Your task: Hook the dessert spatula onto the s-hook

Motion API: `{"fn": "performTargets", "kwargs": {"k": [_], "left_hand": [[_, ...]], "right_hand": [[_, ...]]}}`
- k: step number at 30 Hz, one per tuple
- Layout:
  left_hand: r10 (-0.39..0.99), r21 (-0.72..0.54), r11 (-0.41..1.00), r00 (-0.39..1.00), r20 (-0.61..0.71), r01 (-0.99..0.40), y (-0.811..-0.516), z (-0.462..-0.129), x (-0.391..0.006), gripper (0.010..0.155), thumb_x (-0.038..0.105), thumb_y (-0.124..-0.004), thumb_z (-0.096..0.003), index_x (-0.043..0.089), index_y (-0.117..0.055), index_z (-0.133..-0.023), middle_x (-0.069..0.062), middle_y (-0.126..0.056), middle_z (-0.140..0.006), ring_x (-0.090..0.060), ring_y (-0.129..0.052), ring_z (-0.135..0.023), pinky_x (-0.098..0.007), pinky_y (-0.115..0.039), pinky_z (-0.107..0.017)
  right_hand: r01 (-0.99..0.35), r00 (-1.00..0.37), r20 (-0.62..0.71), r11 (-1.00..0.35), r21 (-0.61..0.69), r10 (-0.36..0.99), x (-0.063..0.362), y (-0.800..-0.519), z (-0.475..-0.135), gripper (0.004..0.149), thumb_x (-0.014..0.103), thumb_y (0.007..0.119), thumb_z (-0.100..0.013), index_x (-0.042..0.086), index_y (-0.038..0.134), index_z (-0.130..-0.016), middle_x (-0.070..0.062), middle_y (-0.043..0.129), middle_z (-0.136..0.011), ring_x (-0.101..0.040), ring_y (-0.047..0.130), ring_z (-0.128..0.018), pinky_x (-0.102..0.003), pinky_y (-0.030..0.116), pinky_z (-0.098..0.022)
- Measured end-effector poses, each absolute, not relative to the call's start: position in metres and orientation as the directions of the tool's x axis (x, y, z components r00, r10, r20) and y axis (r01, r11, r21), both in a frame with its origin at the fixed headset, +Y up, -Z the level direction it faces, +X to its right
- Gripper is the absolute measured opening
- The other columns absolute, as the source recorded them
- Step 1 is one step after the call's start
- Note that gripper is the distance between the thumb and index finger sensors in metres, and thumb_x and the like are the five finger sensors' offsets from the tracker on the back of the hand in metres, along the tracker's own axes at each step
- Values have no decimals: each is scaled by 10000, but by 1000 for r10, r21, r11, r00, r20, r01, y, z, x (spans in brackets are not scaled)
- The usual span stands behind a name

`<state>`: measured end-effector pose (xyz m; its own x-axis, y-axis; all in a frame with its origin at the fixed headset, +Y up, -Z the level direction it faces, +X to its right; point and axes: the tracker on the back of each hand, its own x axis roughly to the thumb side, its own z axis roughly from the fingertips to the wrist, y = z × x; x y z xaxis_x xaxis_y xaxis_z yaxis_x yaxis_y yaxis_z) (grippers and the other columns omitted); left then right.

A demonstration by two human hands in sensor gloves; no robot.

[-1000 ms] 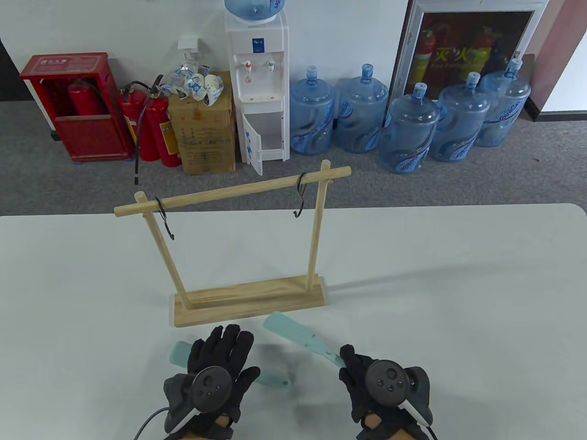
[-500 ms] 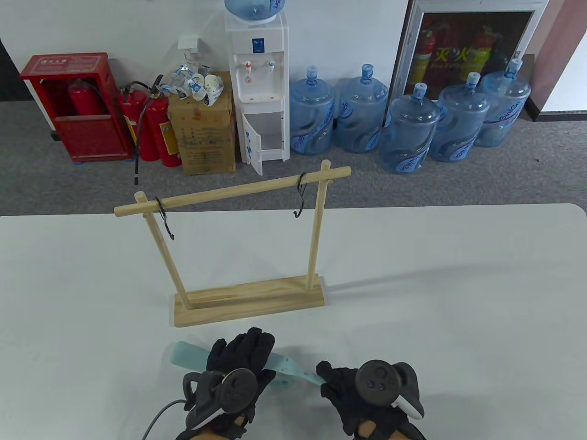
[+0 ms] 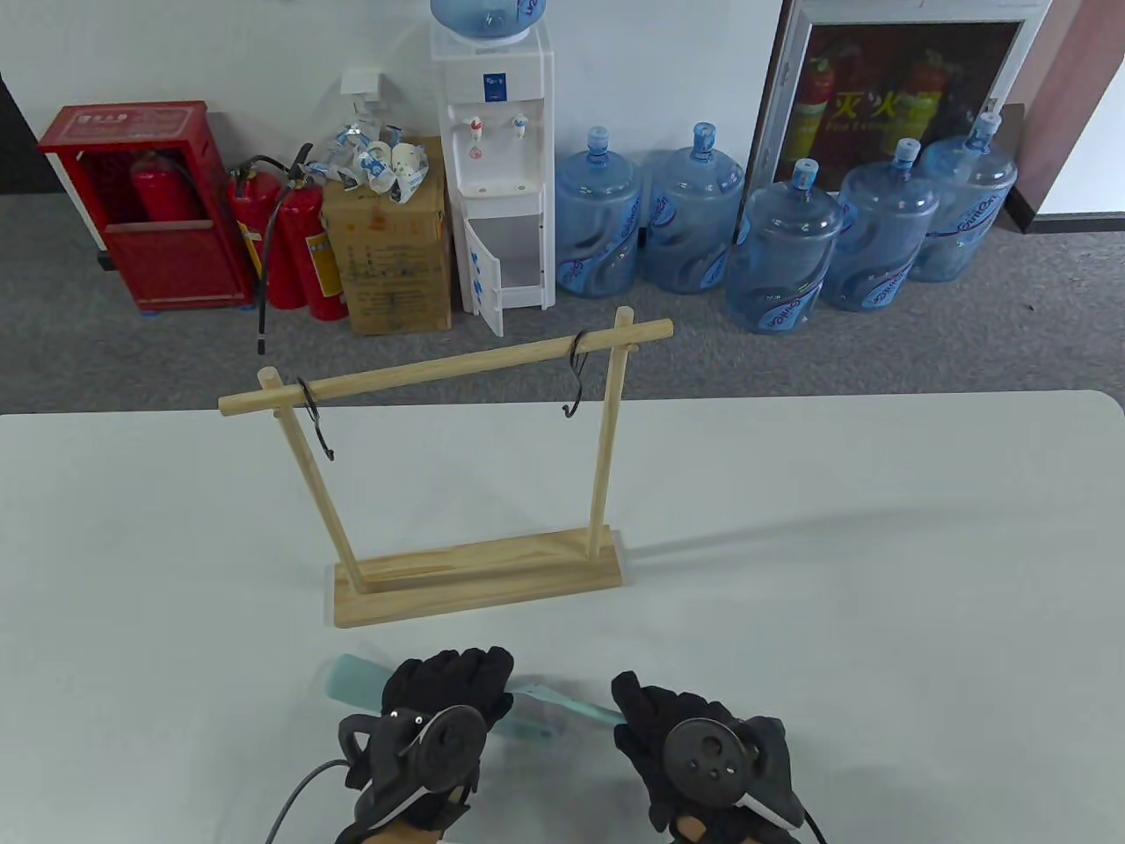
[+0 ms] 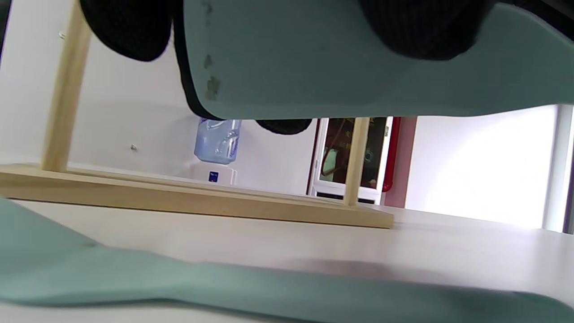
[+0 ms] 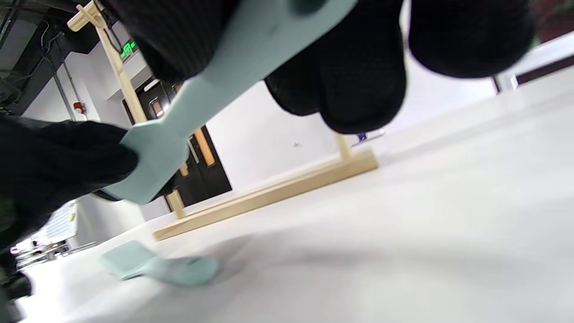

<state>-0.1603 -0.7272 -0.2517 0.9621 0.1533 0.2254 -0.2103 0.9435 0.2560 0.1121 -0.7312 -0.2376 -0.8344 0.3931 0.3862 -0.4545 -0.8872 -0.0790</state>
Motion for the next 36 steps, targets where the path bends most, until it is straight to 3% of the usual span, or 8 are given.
{"fn": "performTargets", "kwargs": {"k": [3,5,13,20,25,36], "left_hand": [[232,268,924,958,171,-272,-727,-256,-176,635,566,-698,-403,298,-855,-955,-26,-999,-856,-258,-974,-763,-590,-663,-639],[291,292,902,947,136,-319,-725,-258,-188,632,561,-698,-407,278,-859,-948,-37,-1003,-834,-260,-980,-733,-576,-678,-628],[616,319,723,781,104,-612,-718,-262,-229,623,546,-692,-430,205,-876,-918,-52,-1046,-715,-255,-1023,-590,-544,-745,-544],[848,351,457,520,106,-817,-707,-256,-252,612,502,-696,-456,101,-870,-885,-47,-1075,-513,-199,-1035,-326,-481,-815,-357],[906,381,334,405,121,-862,-705,-253,-271,614,487,-706,-462,73,-852,-891,-48,-1078,-473,-177,-1029,-264,-463,-831,-304],[964,379,148,219,151,-914,-712,-249,-287,615,489,-699,-467,75,-843,-899,-46,-1074,-482,-174,-1027,-269,-459,-831,-310]], "right_hand": [[-470,-856,326,-866,-172,400,130,-730,-238,739,442,742,-443,151,452,-1057,-133,590,-970,-345,790,-768,-562,662,-514],[-501,-849,290,-847,-177,441,141,-731,-241,768,458,742,-443,148,407,-1061,-134,523,-997,-354,736,-820,-583,619,-567],[-532,-844,190,-830,-166,502,166,-740,-248,792,483,739,-442,146,385,-1065,-142,484,-1013,-371,699,-856,-607,576,-609],[-517,-853,161,-843,-145,496,168,-745,-251,787,492,739,-440,144,409,-1064,-146,490,-1012,-376,703,-854,-609,574,-612],[-525,-849,138,-842,-126,509,171,-749,-253,781,493,739,-439,142,423,-1061,-151,495,-1010,-380,706,-852,-610,574,-611],[-529,-848,125,-840,-119,516,172,-748,-253,783,497,738,-439,138,425,-1060,-151,499,-1009,-380,710,-850,-609,577,-611]]}}
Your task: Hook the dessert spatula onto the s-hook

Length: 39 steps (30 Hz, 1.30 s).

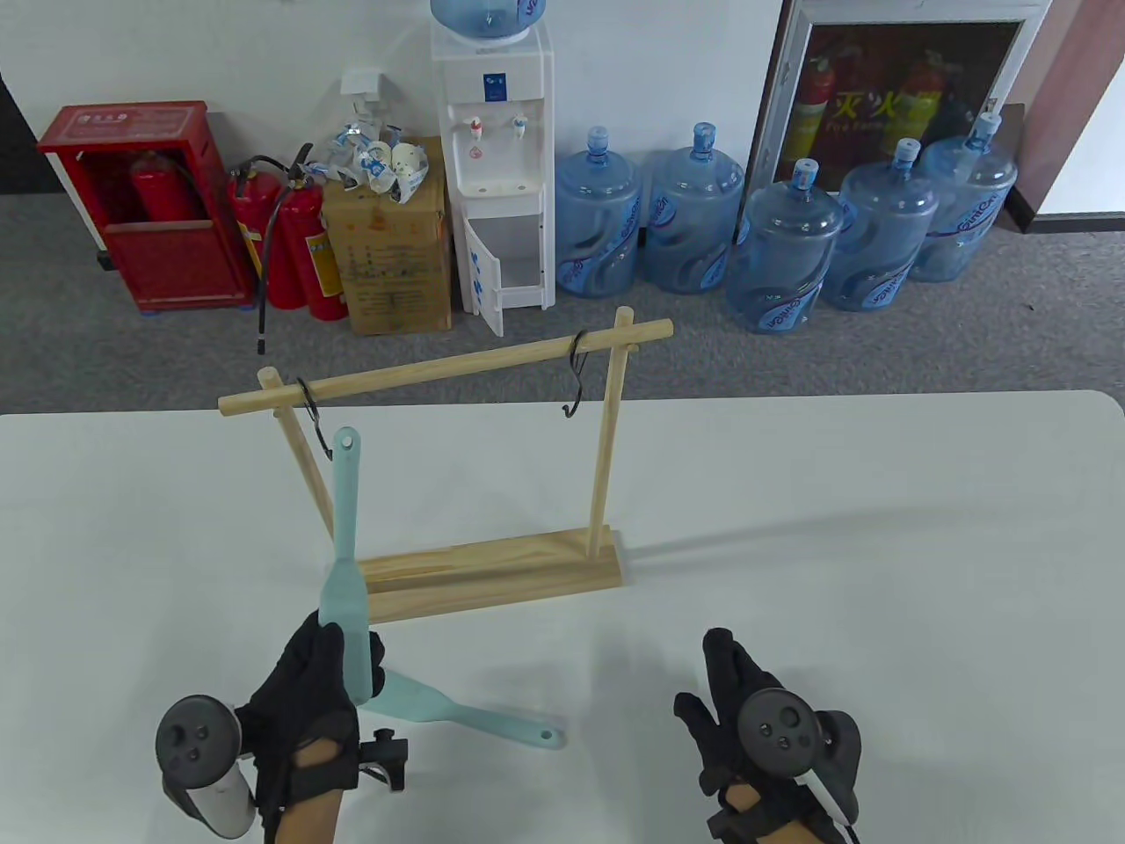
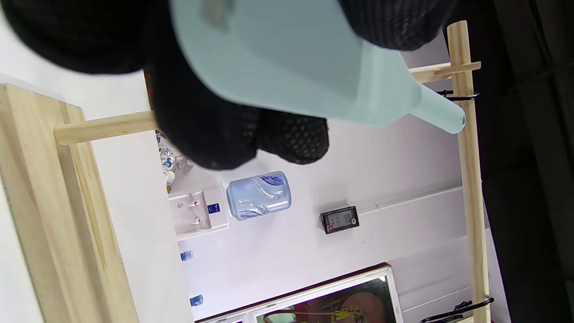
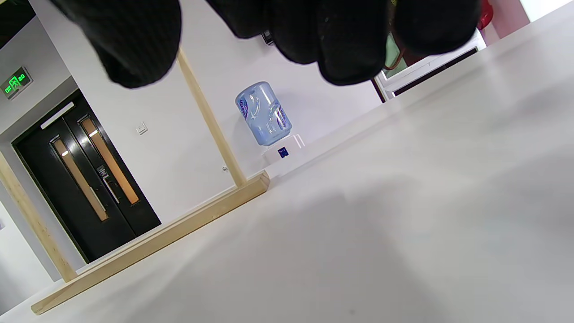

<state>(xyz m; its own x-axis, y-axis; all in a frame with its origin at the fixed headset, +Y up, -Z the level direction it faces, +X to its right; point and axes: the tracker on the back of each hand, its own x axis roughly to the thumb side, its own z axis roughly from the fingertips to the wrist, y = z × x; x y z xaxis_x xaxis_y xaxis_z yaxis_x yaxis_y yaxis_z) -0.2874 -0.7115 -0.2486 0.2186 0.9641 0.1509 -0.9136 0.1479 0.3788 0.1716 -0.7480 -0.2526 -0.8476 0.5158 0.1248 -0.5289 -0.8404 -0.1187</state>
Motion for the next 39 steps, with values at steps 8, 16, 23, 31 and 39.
{"fn": "performTargets", "kwargs": {"k": [8,16,23,31,39], "left_hand": [[986,377,79,129,110,-923,-724,-246,-292,615,493,-691,-471,79,-836,-902,-43,-1071,-484,-166,-1026,-268,-453,-833,-309],[995,368,73,95,40,-927,-736,-250,-299,615,494,-689,-477,78,-830,-906,-45,-1070,-489,-168,-1025,-272,-455,-831,-313],[991,237,132,127,-35,-962,-738,-257,-290,616,482,-675,-508,109,-726,-996,-70,-1030,-688,-229,-1037,-479,-511,-791,-468],[967,196,240,215,-139,-951,-743,-277,-284,633,458,-673,-517,152,-609,-1069,-79,-937,-897,-272,-1010,-704,-571,-731,-588],[933,138,294,253,-258,-946,-756,-311,-285,691,551,-661,-497,198,-571,-1084,-63,-877,-976,-317,-959,-792,-577,-701,-635]], "right_hand": [[-539,-842,122,-835,-114,526,173,-748,-253,784,498,737,-439,137,426,-1061,-152,501,-1008,-380,712,-848,-608,578,-610],[-547,-836,120,-830,-107,535,175,-749,-253,783,500,736,-439,136,428,-1060,-152,501,-1008,-381,713,-848,-608,579,-610],[-553,-832,121,-827,-106,541,176,-749,-252,787,505,737,-438,136,429,-1061,-153,499,-1010,-382,712,-849,-608,577,-611],[-550,-832,145,-831,-83,536,173,-748,-252,793,512,736,-437,136,425,-1062,-154,492,-1013,-383,704,-856,-611,570,-615],[-563,-822,148,-823,-72,550,178,-749,-252,793,513,736,-437,136,427,-1062,-155,491,-1013,-387,702,-856,-610,572,-614]]}}
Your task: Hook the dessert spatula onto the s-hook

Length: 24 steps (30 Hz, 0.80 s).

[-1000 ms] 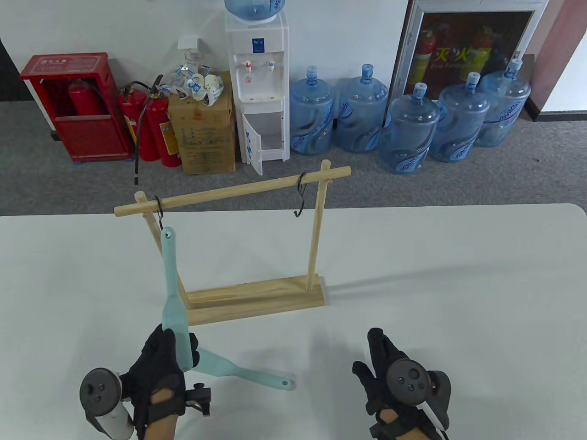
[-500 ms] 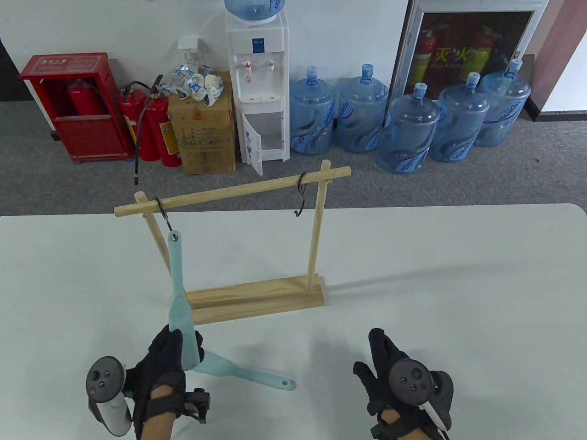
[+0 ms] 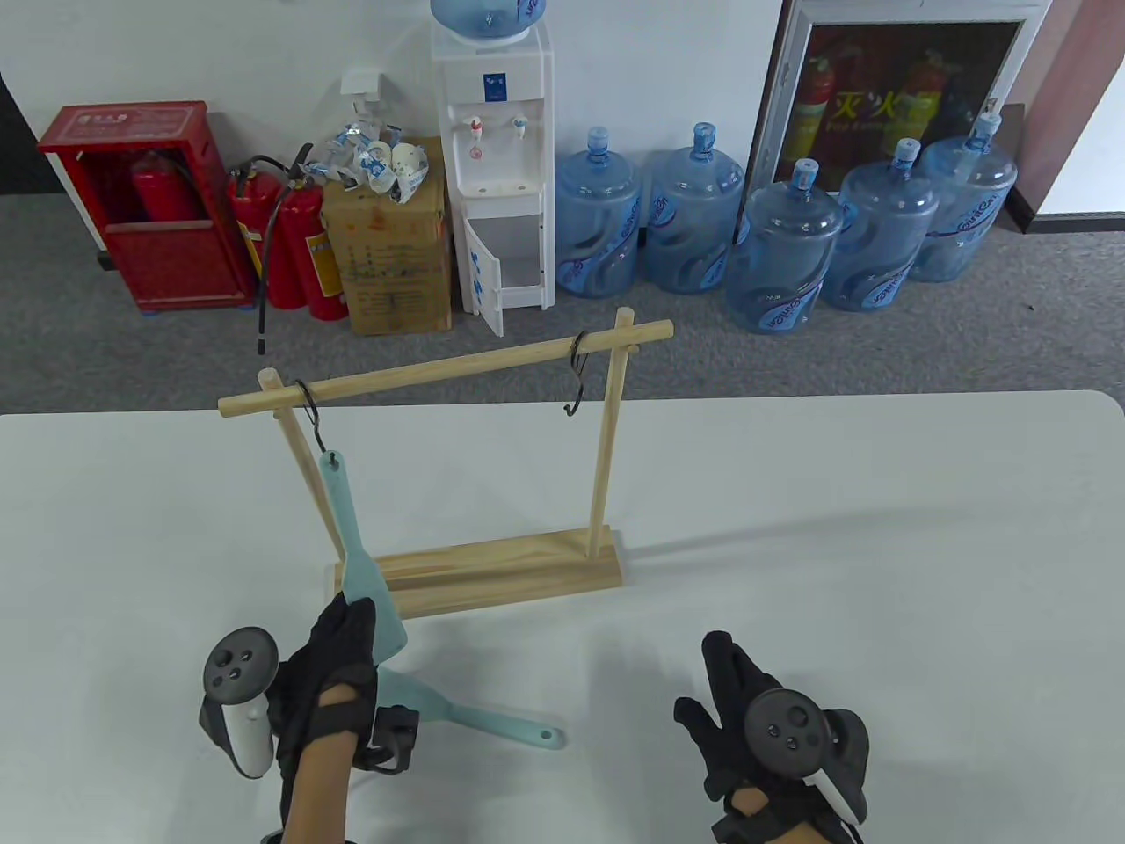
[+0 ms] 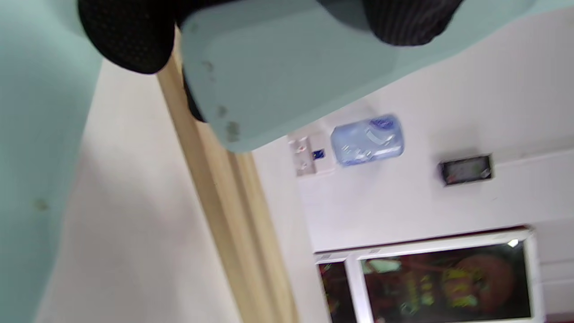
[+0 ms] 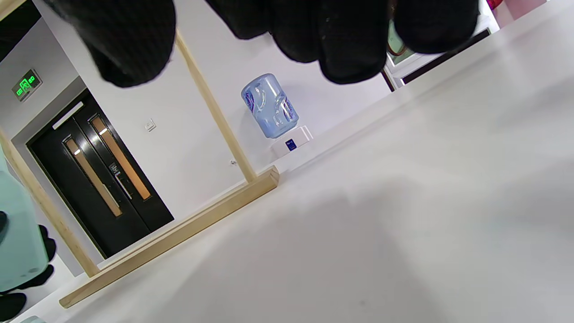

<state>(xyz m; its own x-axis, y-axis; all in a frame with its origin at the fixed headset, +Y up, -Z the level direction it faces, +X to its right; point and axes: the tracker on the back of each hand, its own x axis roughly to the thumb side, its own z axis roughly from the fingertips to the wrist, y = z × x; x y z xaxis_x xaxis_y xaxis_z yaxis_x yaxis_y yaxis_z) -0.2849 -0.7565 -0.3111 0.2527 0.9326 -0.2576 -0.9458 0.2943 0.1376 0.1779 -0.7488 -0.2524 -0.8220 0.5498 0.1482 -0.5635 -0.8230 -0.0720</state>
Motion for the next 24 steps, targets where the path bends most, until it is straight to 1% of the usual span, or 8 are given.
{"fn": "performTargets", "kwargs": {"k": [1,3,6,7,10,13,19,24], "left_hand": [[927,125,311,271,-261,-942,-757,-314,-285,699,569,-648,-500,211,-547,-1092,-48,-860,-994,-309,-947,-813,-564,-700,-647],[933,124,284,244,-266,-951,-758,-319,-285,729,589,-640,-498,215,-502,-1109,-51,-816,-1036,-325,-907,-867,-569,-683,-660],[954,128,195,158,-255,-972,-757,-324,-285,749,583,-645,-502,232,-431,-1128,-89,-707,-1120,-411,-788,-973,-627,-606,-696],[953,137,202,163,-255,-970,-757,-324,-286,757,587,-646,-502,242,-404,-1130,-94,-660,-1145,-436,-744,-996,-634,-572,-719],[949,163,258,218,-228,-952,-754,-321,-289,761,581,-660,-500,248,-383,-1126,-115,-600,-1167,-493,-640,-1036,-658,-507,-749],[942,143,310,284,-178,-940,-750,-315,-288,752,573,-673,-499,254,-384,-1116,-127,-531,-1175,-503,-528,-1074,-682,-431,-763],[848,153,525,529,-16,-837,-731,-295,-272,743,584,-687,-484,260,-447,-1109,-112,-538,-1172,-474,-523,-1084,-684,-427,-759],[729,90,665,671,134,-741,-720,-284,-251,725,579,-698,-483,271,-486,-1105,-90,-574,-1175,-453,-547,-1084,-690,-425,-758]], "right_hand": [[-565,-821,148,-822,-70,551,178,-749,-252,793,513,736,-437,134,428,-1062,-155,491,-1014,-387,701,-857,-611,571,-614],[-562,-823,154,-824,-69,547,179,-749,-252,790,513,735,-438,136,430,-1062,-155,492,-1014,-388,701,-857,-612,570,-615],[-548,-831,163,-833,-75,532,179,-749,-253,790,513,735,-438,138,429,-1063,-153,491,-1015,-387,701,-859,-614,567,-617],[-547,-832,163,-834,-74,531,179,-749,-254,791,513,735,-438,137,428,-1063,-153,491,-1015,-385,701,-859,-614,567,-618],[-550,-830,157,-832,-68,535,180,-750,-254,792,513,735,-438,137,428,-1063,-154,490,-1015,-387,698,-861,-615,565,-618],[-551,-830,153,-832,-73,536,180,-750,-254,790,514,735,-438,139,429,-1062,-152,490,-1016,-385,700,-861,-615,565,-619],[-546,-833,152,-835,-72,532,179,-750,-253,792,515,736,-437,139,428,-1063,-152,490,-1016,-386,700,-860,-615,564,-621],[-543,-835,152,-837,-66,529,178,-750,-253,792,514,736,-437,137,430,-1062,-152,492,-1015,-386,701,-860,-615,564,-620]]}}
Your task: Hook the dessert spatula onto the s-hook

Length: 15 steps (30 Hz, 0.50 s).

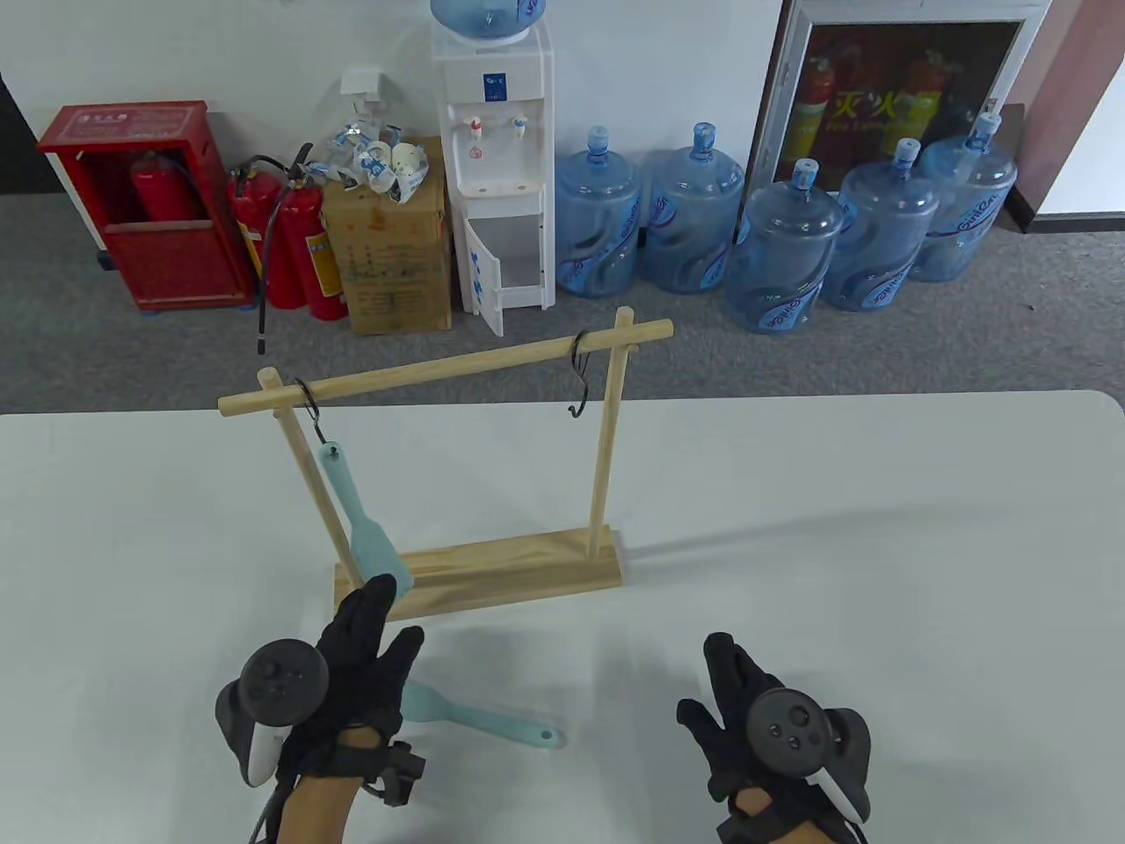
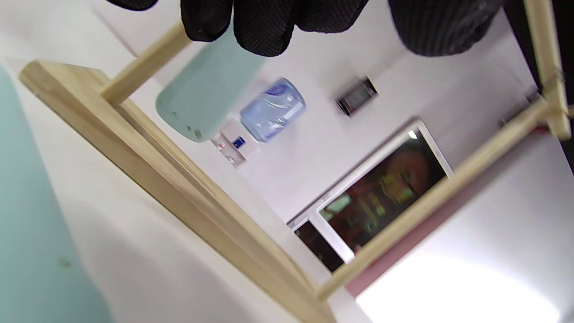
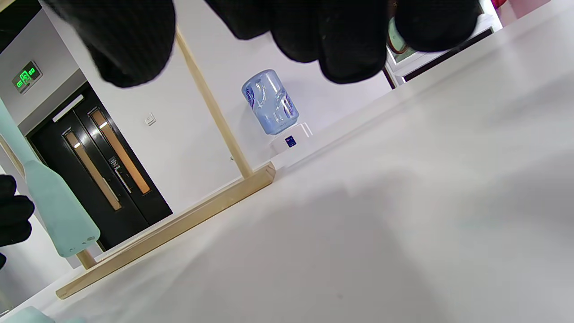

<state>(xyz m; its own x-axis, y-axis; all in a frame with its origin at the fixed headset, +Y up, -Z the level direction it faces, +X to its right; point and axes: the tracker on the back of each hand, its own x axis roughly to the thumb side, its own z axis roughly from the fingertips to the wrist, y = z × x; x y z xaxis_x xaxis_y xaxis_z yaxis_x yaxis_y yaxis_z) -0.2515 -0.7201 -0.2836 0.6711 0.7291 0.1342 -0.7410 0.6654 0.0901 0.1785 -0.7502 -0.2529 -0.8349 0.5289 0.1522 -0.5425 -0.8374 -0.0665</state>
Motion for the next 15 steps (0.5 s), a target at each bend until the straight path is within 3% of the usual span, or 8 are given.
{"fn": "performTargets", "kwargs": {"k": [4,7,10,15], "left_hand": [[577,121,794,801,158,-596,-723,-278,-240,705,569,-704,-480,267,-533,-1093,-93,-621,-1159,-452,-600,-1065,-691,-438,-754],[437,16,894,881,182,-447,-731,-278,-231,705,572,-701,-480,283,-520,-1098,-78,-604,-1172,-442,-589,-1079,-694,-415,-761],[386,-98,922,903,189,-374,-742,-281,-222,704,563,-707,-481,289,-515,-1100,-77,-553,-1191,-432,-522,-1109,-695,-378,-772],[256,-178,959,943,213,-220,-755,-283,-209,713,545,-737,-477,296,-505,-1103,-66,-479,-1218,-412,-462,-1133,-672,-372,-785]], "right_hand": [[-538,-838,148,-840,-63,526,178,-750,-252,791,515,736,-437,138,432,-1061,-152,497,-1013,-385,705,-858,-615,568,-618],[-537,-838,152,-841,-64,524,177,-750,-252,792,516,735,-437,137,431,-1062,-153,498,-1013,-386,705,-857,-615,568,-619],[-531,-841,153,-845,-58,518,175,-751,-252,791,516,736,-436,136,433,-1061,-152,500,-1012,-384,708,-856,-615,570,-618],[-529,-843,149,-847,-54,518,175,-752,-252,793,516,737,-435,136,433,-1061,-153,500,-1012,-385,708,-856,-615,570,-617]]}}
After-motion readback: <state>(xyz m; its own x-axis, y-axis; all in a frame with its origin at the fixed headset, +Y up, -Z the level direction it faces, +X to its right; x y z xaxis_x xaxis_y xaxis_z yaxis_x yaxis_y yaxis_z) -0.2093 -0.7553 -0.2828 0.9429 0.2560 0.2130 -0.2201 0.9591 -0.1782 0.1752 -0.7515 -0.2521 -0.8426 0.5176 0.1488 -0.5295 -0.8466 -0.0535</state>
